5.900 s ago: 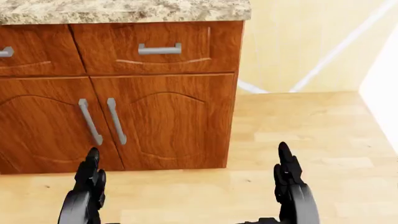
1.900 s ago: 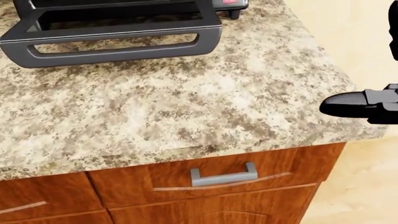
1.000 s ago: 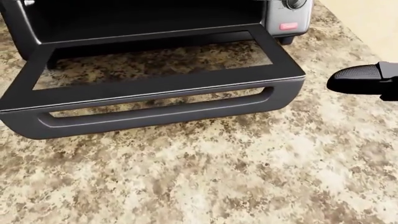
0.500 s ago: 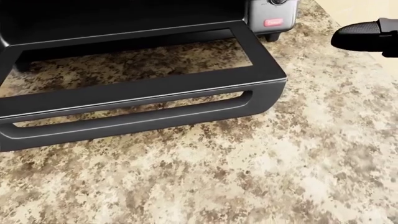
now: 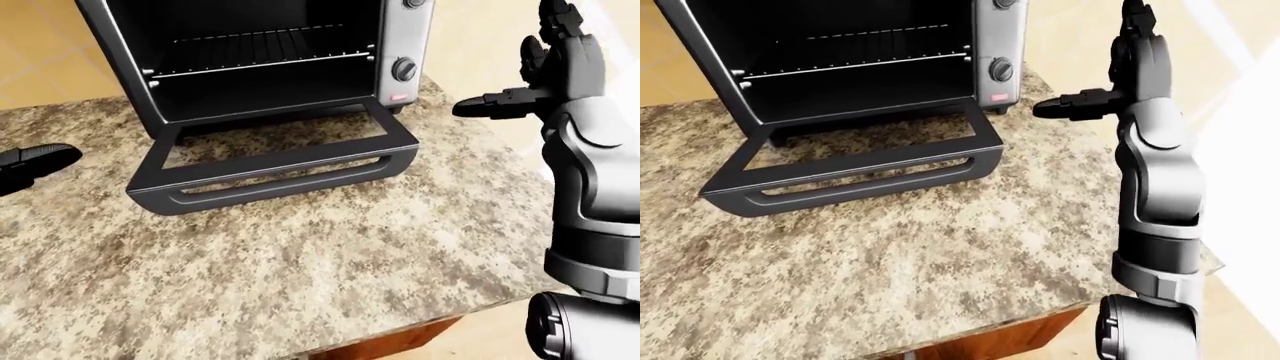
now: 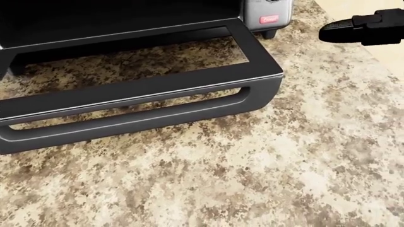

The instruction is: Close the toaster oven door.

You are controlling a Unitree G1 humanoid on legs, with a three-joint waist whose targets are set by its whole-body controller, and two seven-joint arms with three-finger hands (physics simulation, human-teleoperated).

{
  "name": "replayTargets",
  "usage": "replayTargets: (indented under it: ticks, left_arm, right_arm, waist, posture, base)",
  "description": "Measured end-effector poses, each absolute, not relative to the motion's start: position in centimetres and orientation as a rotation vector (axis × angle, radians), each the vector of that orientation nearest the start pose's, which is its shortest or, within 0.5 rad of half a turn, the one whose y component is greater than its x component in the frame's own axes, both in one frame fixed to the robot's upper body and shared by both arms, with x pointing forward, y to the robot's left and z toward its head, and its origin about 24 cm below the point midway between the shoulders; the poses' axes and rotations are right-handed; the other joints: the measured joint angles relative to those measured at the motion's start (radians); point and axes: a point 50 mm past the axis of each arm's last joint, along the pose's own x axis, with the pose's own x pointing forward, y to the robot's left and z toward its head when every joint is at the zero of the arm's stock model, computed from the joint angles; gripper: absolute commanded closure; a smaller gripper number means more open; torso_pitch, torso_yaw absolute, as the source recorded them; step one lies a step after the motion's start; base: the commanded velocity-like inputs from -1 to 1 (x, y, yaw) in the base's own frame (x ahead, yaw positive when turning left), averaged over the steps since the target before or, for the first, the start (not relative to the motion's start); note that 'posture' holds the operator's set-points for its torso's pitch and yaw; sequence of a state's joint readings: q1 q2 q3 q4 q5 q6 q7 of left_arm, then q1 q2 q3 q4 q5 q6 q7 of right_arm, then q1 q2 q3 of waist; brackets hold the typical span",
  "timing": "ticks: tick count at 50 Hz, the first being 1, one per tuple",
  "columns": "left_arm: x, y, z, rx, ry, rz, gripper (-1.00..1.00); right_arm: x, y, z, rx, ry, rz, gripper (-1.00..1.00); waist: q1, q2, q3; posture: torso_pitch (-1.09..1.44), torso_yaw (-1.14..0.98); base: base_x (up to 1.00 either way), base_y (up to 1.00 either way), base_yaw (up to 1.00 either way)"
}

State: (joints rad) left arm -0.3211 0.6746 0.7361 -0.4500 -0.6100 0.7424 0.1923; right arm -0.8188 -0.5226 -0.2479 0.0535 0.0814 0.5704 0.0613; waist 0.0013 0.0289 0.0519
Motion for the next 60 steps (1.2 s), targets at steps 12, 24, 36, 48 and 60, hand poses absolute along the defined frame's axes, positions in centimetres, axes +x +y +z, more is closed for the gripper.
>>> replayTargets:
  ticks: [12, 24, 36, 48, 60]
  left_arm:
    - [21.3, 33.0, 26.0, -0.037, -0.317, 0.446, -1.0]
    - [21.3, 32.9, 26.2, -0.028, -0.323, 0.445, -1.0]
    - [21.1, 32.9, 26.8, -0.021, -0.342, 0.441, -1.0]
    - [21.0, 33.0, 26.9, -0.022, -0.339, 0.442, -1.0]
    - [20.9, 33.1, 27.0, -0.019, -0.343, 0.444, -1.0]
  right_arm:
    - [36.0, -24.8, 25.8, -0.284, -0.215, -0.19, -1.0]
    - [37.3, -24.0, 24.7, -0.309, -0.201, -0.181, -1.0]
    - [38.5, -23.6, 24.0, -0.338, -0.18, -0.177, -1.0]
    - [39.6, -23.2, 22.9, -0.36, -0.144, -0.159, -1.0]
    - [40.4, -22.2, 23.1, -0.382, -0.14, -0.133, -1.0]
  waist:
    - [-0.006, 0.013, 0.0]
    - [-0.003, 0.01, 0.004]
    - [-0.009, 0.019, 0.0]
    - [-0.011, 0.023, 0.003]
    - [-0.014, 0.025, 0.001]
  posture:
    - [0.0, 0.0]
    - [0.0, 0.0]
    - [0.0, 0.0]
    - [0.0, 0.0]
    - [0.0, 0.0]
  base:
    - [0.0, 0.0, 0.0]
    - [0.0, 0.0, 0.0]
    - [0.0, 0.0, 0.0]
    - [0.0, 0.0, 0.0]
    - [0.0, 0.0, 0.0]
